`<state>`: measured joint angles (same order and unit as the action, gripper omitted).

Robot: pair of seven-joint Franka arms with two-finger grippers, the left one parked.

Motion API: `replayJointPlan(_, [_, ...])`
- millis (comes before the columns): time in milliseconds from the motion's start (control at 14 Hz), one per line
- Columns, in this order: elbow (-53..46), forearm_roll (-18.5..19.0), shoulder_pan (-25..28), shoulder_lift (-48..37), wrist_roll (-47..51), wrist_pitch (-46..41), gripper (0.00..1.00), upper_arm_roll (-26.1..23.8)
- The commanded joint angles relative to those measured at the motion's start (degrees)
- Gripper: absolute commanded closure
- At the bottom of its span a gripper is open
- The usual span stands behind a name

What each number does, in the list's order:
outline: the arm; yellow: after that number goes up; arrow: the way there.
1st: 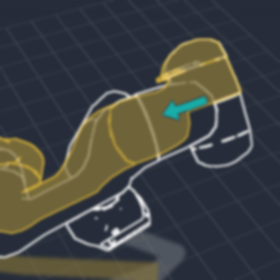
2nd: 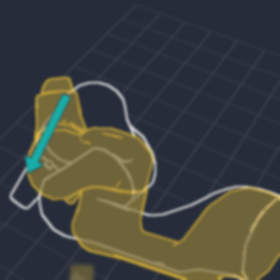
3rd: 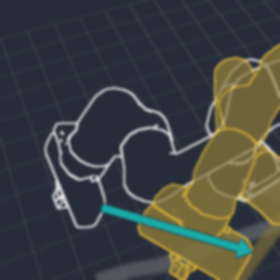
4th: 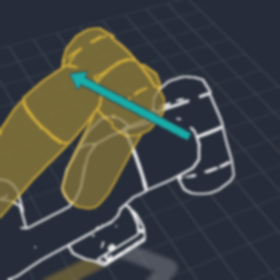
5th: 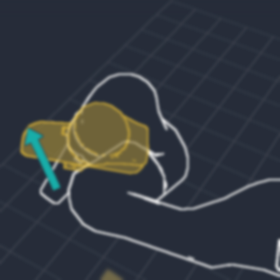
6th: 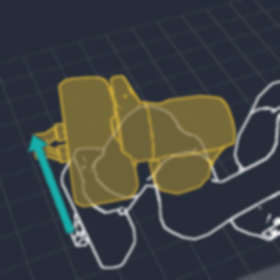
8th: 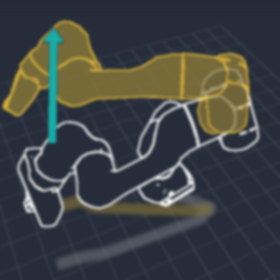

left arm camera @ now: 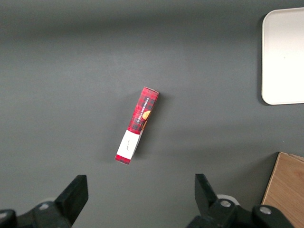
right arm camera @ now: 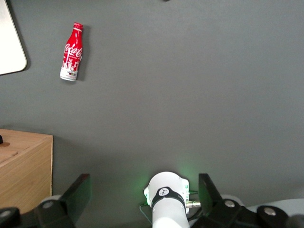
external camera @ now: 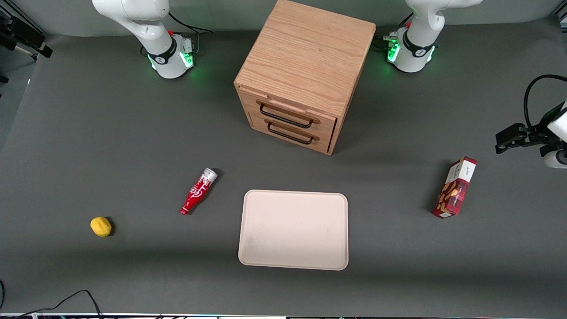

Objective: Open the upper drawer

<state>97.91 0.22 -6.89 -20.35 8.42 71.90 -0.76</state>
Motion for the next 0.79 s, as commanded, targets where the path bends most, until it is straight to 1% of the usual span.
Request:
replayJointPlan(0, [-3.07,-0.49,-0.06,1.63,-0.69,-1.59,0.00,-0.30])
replayJointPlan(71, [-3.86,-0.49,-0.06,1.80,-1.29,-1.68,0.00,-0.30])
replayJointPlan(214, [-4.39,-0.49,-0.06,2.16,-6.73,-1.76,0.00,-0.47])
replayJointPlan(357, [-4.65,-0.49,-0.14,2.16,-6.66,-1.85,0.00,-0.39])
replayJointPlan(500, [-5.53,-1.10,0.20,2.59,-9.98,-1.68,0.00,-0.47])
replayJointPlan(571, [-6.84,-3.37,0.38,4.07,-15.74,-1.24,0.00,-0.73])
replayJointPlan(643, [-10.94,-7.22,0.47,7.40,-20.33,-1.32,0.00,-1.78])
replayJointPlan(714, [-13.68,-11.95,0.47,10.65,-24.03,-1.41,0.00,-2.05])
